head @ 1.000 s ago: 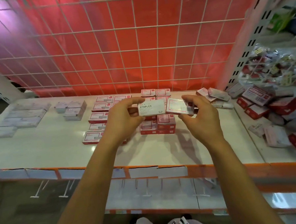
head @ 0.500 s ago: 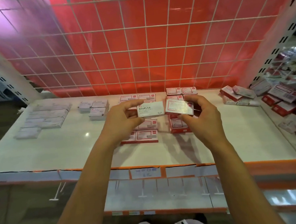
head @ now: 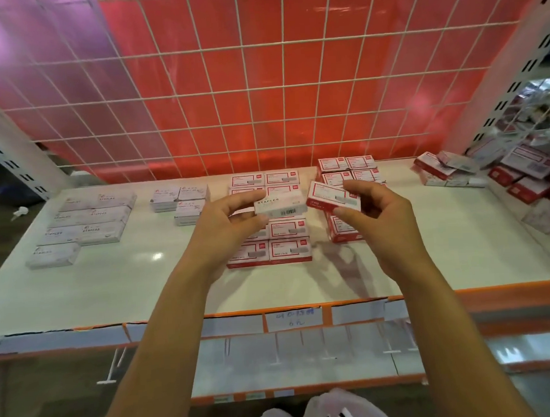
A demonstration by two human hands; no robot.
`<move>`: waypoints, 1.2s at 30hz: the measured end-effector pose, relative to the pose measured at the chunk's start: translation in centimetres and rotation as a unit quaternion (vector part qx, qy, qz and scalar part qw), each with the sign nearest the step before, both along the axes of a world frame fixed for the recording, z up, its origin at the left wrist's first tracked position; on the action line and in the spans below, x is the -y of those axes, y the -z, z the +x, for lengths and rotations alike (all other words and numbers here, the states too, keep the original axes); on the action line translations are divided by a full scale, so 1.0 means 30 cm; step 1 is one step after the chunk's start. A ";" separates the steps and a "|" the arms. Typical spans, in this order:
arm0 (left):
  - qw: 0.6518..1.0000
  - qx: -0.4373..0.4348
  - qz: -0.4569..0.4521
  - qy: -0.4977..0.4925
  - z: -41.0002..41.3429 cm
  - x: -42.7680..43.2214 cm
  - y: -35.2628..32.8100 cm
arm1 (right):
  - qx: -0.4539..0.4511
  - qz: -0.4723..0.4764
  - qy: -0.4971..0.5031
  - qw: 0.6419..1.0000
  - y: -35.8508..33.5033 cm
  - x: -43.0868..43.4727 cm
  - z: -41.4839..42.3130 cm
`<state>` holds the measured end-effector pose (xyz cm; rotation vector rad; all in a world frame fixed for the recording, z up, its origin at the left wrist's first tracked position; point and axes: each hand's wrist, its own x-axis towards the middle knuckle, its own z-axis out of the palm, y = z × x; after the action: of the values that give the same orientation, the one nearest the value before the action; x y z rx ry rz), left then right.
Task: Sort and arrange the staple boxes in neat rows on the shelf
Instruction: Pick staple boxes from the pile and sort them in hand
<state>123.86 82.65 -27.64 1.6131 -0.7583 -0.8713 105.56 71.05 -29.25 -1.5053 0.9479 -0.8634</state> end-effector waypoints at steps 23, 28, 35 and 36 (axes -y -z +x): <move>0.998 0.042 0.033 -0.036 -0.059 0.109 0.073 | -0.089 -0.019 -0.001 0.996 0.015 0.187 -0.100; 0.994 0.054 0.039 -0.087 -0.051 0.099 0.093 | -0.088 -0.018 -0.032 0.995 0.021 0.183 -0.069; 0.986 0.026 0.059 -0.155 -0.033 0.079 0.099 | -0.105 -0.019 -0.083 0.991 0.023 0.152 0.000; 0.985 0.026 0.060 -0.160 -0.027 0.076 0.095 | -0.107 -0.022 -0.085 0.990 0.021 0.147 0.009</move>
<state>123.05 80.38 -30.48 1.8098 -0.4695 -0.6542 105.82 66.65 -29.88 -1.7161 0.9433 -0.6118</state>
